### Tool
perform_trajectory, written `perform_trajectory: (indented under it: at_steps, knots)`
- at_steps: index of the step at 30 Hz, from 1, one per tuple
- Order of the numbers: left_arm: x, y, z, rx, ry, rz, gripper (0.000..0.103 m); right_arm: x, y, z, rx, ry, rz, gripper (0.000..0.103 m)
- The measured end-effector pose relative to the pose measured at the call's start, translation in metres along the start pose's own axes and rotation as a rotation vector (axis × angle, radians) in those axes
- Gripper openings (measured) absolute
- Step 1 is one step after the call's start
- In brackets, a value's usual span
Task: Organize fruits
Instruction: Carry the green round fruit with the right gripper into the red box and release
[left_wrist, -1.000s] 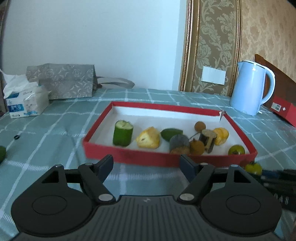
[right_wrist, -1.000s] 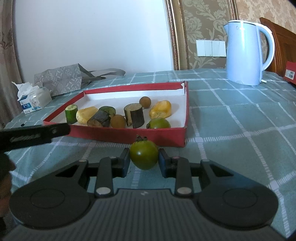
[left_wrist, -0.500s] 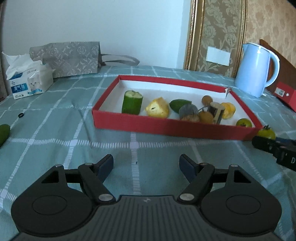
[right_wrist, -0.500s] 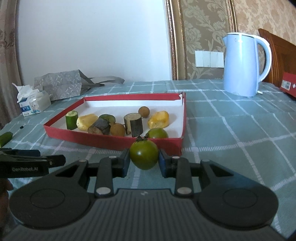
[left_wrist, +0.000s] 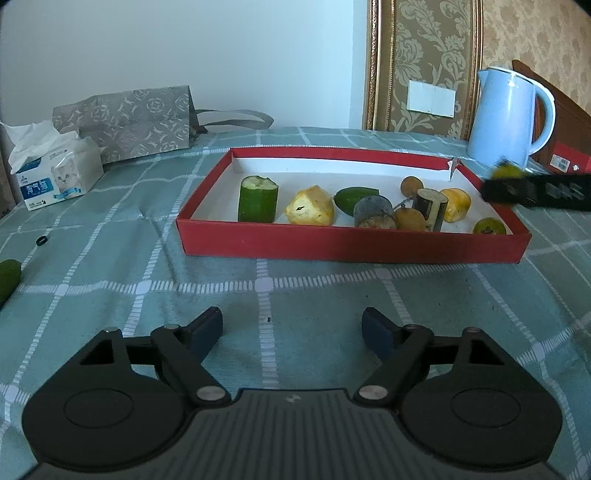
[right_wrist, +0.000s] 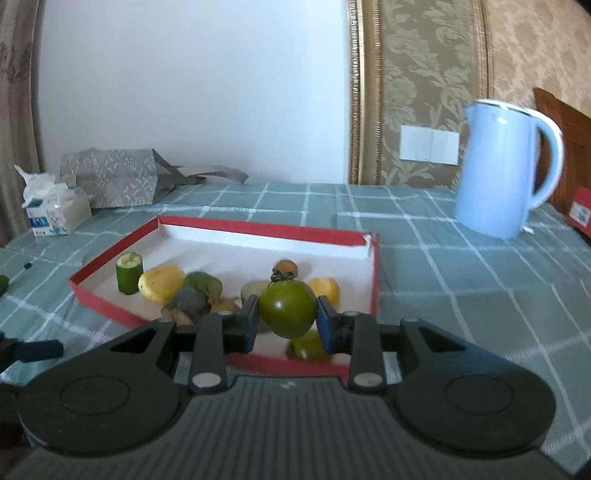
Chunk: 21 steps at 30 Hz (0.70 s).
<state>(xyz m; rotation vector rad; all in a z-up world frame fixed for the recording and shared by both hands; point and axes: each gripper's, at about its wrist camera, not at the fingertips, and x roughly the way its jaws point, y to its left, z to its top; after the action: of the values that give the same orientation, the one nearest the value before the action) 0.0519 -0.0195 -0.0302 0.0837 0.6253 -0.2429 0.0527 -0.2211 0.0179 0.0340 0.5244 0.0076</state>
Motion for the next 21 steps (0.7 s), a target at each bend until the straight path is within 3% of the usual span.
perform_trajectory:
  at_steps: [14, 21]
  knots:
    - [0.002, -0.002, 0.000, 0.012, 0.005, -0.007, 0.088, 0.078, 0.032, 0.026, -0.080, 0.052, -0.012, 0.030]
    - [0.003, -0.002, 0.000, 0.009, 0.005, -0.008, 0.089, 0.086, 0.031, 0.024, -0.063, 0.051, -0.014, 0.032]
